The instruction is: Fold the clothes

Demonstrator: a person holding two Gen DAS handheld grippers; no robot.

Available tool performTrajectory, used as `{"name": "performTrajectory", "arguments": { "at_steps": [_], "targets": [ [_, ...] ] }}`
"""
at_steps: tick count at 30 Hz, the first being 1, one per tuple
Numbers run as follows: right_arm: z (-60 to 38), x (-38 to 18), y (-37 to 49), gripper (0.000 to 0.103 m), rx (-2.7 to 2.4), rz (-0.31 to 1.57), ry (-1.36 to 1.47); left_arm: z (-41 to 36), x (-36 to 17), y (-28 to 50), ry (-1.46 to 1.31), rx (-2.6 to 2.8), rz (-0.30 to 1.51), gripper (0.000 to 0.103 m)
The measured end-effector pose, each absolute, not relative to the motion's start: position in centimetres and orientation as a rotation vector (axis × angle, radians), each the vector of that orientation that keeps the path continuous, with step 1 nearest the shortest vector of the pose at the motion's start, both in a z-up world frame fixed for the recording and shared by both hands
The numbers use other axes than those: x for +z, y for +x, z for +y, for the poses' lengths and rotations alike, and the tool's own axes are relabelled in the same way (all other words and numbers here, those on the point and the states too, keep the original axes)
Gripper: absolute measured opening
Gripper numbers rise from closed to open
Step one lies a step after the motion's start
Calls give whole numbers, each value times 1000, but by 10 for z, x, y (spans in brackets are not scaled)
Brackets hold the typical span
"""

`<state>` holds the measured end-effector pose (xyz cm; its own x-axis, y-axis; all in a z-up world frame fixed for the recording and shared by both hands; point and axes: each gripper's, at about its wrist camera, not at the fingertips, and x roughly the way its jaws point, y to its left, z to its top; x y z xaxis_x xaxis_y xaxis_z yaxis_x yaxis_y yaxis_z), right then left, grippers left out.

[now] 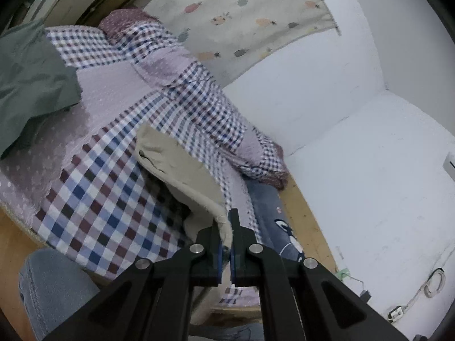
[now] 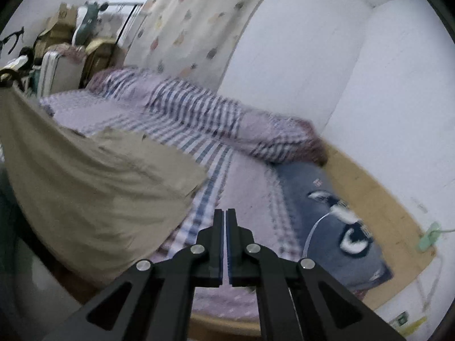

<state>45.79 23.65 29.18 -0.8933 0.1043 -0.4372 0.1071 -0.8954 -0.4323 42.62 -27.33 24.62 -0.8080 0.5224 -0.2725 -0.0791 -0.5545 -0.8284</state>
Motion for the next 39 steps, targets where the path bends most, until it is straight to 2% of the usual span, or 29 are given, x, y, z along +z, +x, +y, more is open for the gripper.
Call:
{"name": "performTrajectory", "arguments": {
  "at_steps": [3, 6, 7, 9, 11, 14, 18, 23, 31, 39],
  "targets": [
    [213, 250, 449, 3, -2883, 653, 823, -274, 241, 425, -736, 2389, -1241, 1],
    [170, 214, 445, 24, -2778, 599, 868, -269, 248, 424, -737, 2400, -1198, 1],
    [155, 205, 445, 37, -2748, 590, 856, -266, 252, 423, -741, 2403, -1178, 1],
    [113, 194, 450, 47, -2667, 580, 789, -258, 261, 421, -749, 2406, -1135, 1],
    [69, 188, 456, 63, -2601, 607, 706, -250, 269, 420, -760, 2407, -1092, 1],
    [7, 180, 471, 72, -2528, 650, 559, -239, 280, 418, -774, 2408, -1037, 1],
    [-47, 164, 485, 75, -2467, 708, 412, -228, 294, 415, -787, 2407, -976, 1],
    [-81, 135, 470, 76, -2516, 804, 380, -217, 307, 408, -797, 2402, -905, 1],
    [-88, 69, 417, 76, -2709, 1005, 498, -225, 313, 401, -758, 2389, -922, 1],
    [-55, 14, 391, 76, -2736, 1211, 724, -240, 312, 399, -728, 2403, -962, 1]
  ]
}}
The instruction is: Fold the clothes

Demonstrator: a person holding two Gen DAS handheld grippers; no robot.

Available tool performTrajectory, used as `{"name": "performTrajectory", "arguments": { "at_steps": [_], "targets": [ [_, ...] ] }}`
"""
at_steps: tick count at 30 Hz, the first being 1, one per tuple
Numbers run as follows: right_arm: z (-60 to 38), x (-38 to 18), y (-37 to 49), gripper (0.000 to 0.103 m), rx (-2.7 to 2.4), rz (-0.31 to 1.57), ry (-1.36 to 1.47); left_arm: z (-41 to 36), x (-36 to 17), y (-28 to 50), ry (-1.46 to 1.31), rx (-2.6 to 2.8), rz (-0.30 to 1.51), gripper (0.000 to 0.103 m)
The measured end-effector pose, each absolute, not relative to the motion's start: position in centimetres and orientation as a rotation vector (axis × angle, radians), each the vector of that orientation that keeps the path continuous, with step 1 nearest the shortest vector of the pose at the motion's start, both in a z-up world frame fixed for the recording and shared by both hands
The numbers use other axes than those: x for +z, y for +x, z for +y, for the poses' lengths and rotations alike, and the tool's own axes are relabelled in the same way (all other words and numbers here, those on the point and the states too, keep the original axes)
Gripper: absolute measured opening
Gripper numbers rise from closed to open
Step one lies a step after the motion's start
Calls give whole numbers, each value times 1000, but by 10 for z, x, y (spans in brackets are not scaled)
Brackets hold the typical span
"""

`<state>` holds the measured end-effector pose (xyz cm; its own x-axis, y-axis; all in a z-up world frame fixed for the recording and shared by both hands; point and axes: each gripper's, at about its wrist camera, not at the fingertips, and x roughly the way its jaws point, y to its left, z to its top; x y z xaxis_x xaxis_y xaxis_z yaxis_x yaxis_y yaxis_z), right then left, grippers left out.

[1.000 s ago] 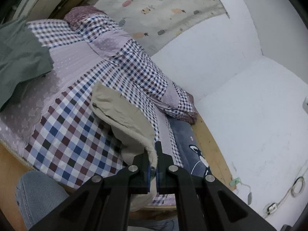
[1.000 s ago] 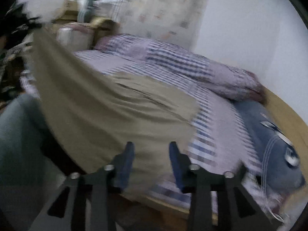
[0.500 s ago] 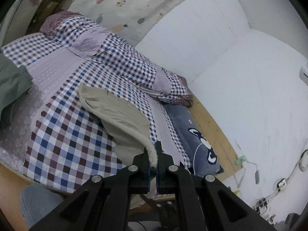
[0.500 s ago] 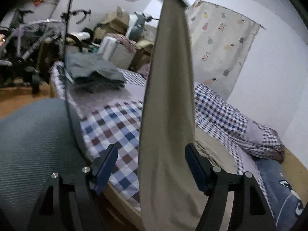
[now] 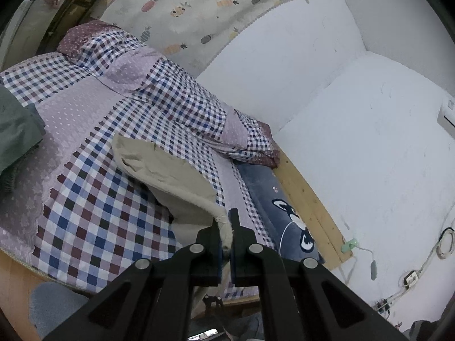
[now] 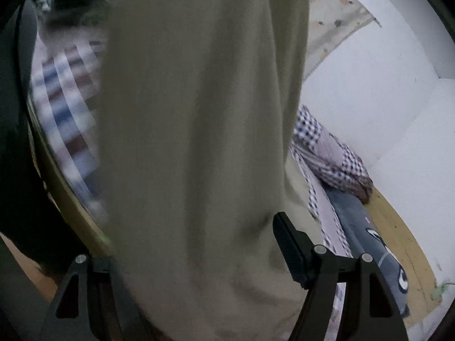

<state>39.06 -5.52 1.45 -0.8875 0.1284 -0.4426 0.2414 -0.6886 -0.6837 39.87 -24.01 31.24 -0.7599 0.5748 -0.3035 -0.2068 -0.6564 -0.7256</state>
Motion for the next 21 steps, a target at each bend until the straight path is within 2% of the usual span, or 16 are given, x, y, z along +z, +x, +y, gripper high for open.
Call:
{"name": "performTrajectory", "arguments": {
  "at_steps": [10, 14, 21],
  "targets": [
    [3, -13, 377, 76, -2735, 1414, 966, -257, 310, 396, -709, 2419, -1017, 1],
    [31, -15, 372, 76, -2730, 1427, 1079, -257, 308, 393, -715, 2414, -1027, 1],
    [61, 0, 377, 75, -2752, 1399, 1097, -264, 305, 391, -701, 2420, -1058, 1]
  ]
}}
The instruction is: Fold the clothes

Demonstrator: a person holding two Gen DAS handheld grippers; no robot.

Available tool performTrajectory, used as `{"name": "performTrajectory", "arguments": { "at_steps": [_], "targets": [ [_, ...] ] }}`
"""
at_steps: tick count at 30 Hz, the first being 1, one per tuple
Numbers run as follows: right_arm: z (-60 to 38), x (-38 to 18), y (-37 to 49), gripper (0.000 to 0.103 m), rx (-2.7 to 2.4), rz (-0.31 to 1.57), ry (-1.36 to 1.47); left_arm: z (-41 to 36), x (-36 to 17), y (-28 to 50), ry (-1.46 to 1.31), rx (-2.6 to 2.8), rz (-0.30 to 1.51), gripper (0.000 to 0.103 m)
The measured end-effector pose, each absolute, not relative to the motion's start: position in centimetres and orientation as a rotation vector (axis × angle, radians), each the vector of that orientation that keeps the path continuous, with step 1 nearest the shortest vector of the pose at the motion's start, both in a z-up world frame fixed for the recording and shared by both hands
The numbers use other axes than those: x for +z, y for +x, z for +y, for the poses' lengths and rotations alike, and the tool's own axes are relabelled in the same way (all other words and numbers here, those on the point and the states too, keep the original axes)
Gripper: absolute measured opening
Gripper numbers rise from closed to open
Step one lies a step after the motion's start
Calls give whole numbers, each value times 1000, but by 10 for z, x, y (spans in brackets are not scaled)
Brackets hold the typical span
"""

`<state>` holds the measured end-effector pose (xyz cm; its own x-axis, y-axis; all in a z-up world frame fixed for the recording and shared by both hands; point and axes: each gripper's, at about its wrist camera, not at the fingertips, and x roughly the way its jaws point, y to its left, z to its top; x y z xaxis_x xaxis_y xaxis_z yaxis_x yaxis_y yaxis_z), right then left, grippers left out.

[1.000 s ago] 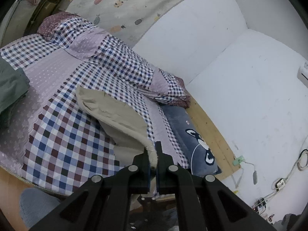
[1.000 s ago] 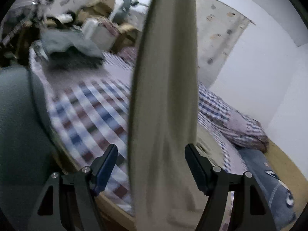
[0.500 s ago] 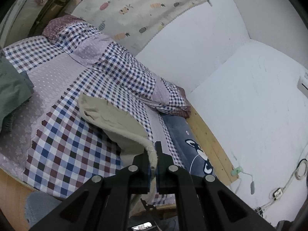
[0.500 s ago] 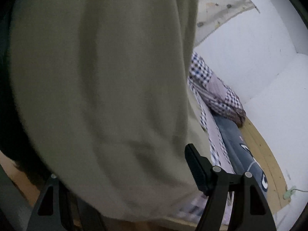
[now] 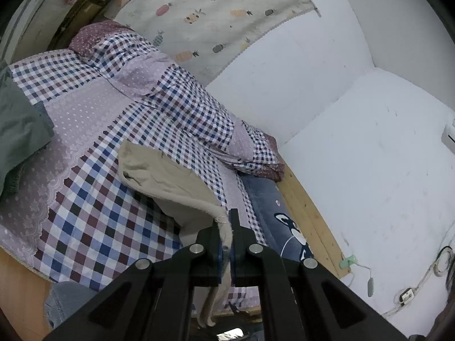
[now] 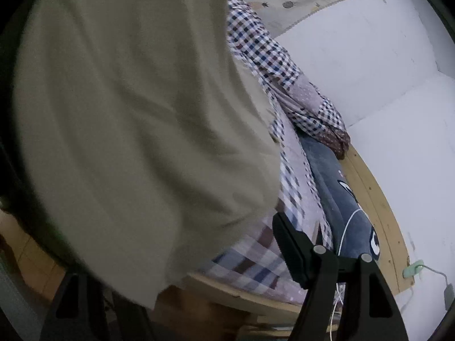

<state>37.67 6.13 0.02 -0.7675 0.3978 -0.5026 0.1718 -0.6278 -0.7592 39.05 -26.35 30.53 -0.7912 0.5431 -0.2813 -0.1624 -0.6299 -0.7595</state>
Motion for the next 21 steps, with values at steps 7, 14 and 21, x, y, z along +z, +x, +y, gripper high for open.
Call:
{"name": "performTrajectory", "arguments": {
  "at_steps": [7, 14, 21],
  "targets": [
    [89, 35, 380, 35, 2663, -1205, -1082, -274, 303, 388, -686, 2445, -1087, 1],
    [134, 74, 353, 0, 2830, -1155, -1378, -277, 286, 369, -726, 2469, -1123, 1],
    [179, 107, 239, 18, 2912, -800, -1726, -276, 261, 327, -819, 2488, -1190, 1]
  ]
}}
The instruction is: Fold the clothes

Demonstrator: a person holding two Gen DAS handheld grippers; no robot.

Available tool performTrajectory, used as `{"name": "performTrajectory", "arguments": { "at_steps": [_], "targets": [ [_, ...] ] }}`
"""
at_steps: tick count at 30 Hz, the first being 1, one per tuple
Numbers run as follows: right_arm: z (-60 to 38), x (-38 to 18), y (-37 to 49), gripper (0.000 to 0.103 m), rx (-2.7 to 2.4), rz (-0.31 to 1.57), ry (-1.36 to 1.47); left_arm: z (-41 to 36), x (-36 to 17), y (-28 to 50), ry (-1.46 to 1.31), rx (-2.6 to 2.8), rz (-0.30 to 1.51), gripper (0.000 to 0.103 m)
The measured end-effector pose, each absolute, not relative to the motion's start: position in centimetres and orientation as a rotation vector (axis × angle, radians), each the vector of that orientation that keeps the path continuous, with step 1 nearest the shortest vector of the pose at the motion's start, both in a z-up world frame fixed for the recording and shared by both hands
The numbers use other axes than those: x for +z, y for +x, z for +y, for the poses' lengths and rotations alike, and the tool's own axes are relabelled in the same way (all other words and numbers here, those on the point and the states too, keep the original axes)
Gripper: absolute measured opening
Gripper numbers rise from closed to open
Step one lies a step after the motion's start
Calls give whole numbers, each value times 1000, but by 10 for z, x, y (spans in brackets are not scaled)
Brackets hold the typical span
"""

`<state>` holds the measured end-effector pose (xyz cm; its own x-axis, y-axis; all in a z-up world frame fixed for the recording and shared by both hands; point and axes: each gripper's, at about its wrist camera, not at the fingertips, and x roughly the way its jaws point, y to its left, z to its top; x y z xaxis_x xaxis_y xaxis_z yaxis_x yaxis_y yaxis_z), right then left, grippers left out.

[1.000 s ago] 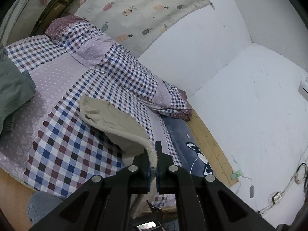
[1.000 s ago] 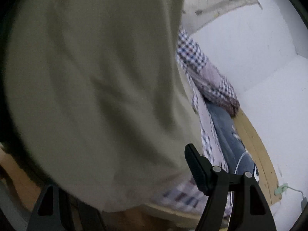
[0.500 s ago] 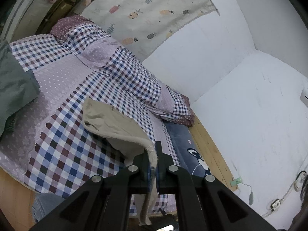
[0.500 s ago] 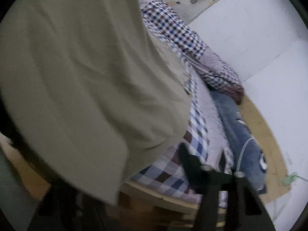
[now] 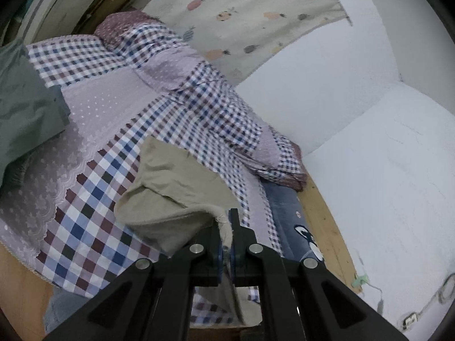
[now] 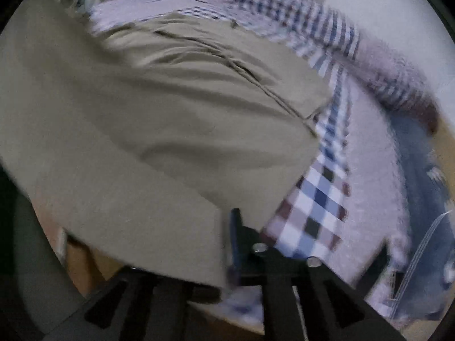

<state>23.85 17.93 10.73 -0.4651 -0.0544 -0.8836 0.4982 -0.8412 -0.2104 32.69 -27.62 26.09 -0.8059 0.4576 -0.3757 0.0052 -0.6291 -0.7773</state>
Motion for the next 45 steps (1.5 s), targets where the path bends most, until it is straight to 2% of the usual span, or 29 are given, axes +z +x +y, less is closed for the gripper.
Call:
{"name": "performTrajectory", "arguments": {
  "at_steps": [1, 2, 4, 8, 9, 11, 18, 20, 22, 24, 27, 30, 37, 39, 41, 45],
  "targets": [
    [188, 105, 224, 36, -2336, 564, 1435, -279, 255, 320, -836, 2498, -1209, 1],
    [198, 102, 211, 47, -2323, 487, 1475, -281, 249, 313, -853, 2508, -1230, 1],
    [218, 96, 184, 56, -2290, 333, 1553, -285, 241, 303, -885, 2509, -1265, 1],
    [255, 100, 184, 75, -2320, 140, 1535, -295, 228, 295, -920, 2517, -1296, 1],
    [269, 101, 186, 76, -2331, 68, 1523, -296, 226, 294, -925, 2521, -1296, 1],
    [285, 103, 194, 77, -2323, -2, 1527, -298, 225, 291, -930, 2525, -1296, 1],
    [300, 108, 224, 77, -2356, 420, 1638, -300, 221, 278, -940, 2544, -1290, 1],
    [312, 116, 222, 77, -2523, 506, 1645, -302, 219, 275, -936, 2549, -1305, 1],
    [326, 129, 224, 77, -2669, 426, 1604, -302, 216, 272, -952, 2546, -1312, 1],
    [334, 134, 232, 77, -2692, 230, 1563, -301, 212, 269, -970, 2542, -1318, 1],
    [327, 130, 243, 77, -2644, 69, 1479, -298, 209, 267, -989, 2537, -1313, 1],
    [310, 121, 257, 77, -2585, 67, 1398, -297, 208, 266, -997, 2535, -1312, 1],
    [246, 117, 260, 75, -2408, 533, 1257, -297, 205, 268, -1019, 2533, -1308, 1],
    [234, 119, 253, 71, -2333, 645, 1251, -297, 204, 270, -1021, 2533, -1310, 1],
    [227, 117, 242, 58, -2246, 754, 1268, -297, 204, 271, -1020, 2533, -1314, 1],
    [215, 108, 226, 56, -2080, 884, 1303, -298, 202, 272, -1030, 2535, -1314, 1]
  ]
}}
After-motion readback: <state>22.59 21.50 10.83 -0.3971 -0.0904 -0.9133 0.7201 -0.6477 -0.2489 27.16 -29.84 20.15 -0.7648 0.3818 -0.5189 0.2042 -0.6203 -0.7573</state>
